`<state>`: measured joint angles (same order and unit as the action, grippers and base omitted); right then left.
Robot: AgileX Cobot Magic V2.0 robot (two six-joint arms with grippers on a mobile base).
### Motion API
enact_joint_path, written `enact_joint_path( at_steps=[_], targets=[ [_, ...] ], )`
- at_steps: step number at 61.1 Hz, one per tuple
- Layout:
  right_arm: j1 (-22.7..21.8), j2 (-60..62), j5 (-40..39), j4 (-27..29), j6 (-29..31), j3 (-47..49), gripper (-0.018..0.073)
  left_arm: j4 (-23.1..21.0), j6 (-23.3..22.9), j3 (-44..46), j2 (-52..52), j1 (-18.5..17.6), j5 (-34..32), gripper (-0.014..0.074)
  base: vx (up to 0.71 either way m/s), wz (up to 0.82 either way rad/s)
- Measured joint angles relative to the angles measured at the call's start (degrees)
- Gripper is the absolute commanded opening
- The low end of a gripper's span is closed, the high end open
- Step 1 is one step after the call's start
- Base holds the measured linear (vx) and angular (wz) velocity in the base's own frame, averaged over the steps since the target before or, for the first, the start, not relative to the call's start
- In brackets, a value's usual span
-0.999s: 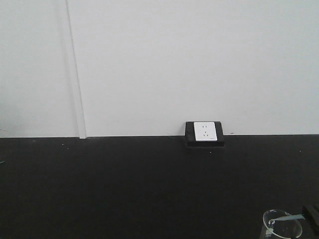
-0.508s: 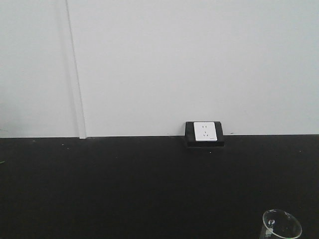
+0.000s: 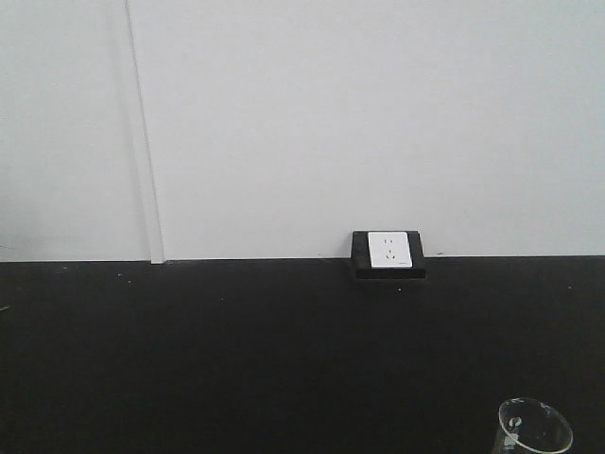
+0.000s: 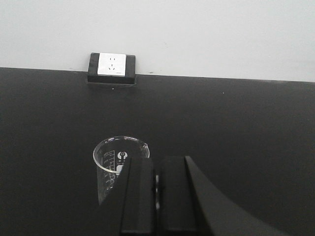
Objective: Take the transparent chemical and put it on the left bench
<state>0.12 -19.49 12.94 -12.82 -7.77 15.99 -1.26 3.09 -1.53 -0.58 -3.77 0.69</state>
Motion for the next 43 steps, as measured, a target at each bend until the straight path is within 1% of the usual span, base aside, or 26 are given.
enact_joint_path(
  at_steps=[26,43],
  targets=[
    [0.0,0.0,0.16,0.0,0.0,0.0,-0.0007,0.0,0.0,0.0,0.0,0.0,0.0,-0.0003,-0.02,0.0],
    [0.0,0.0,0.16,0.0,0.0,0.0,-0.0007,0.0,0.0,0.0,0.0,0.0,0.0,-0.0003,-0.12,0.0]
  ],
)
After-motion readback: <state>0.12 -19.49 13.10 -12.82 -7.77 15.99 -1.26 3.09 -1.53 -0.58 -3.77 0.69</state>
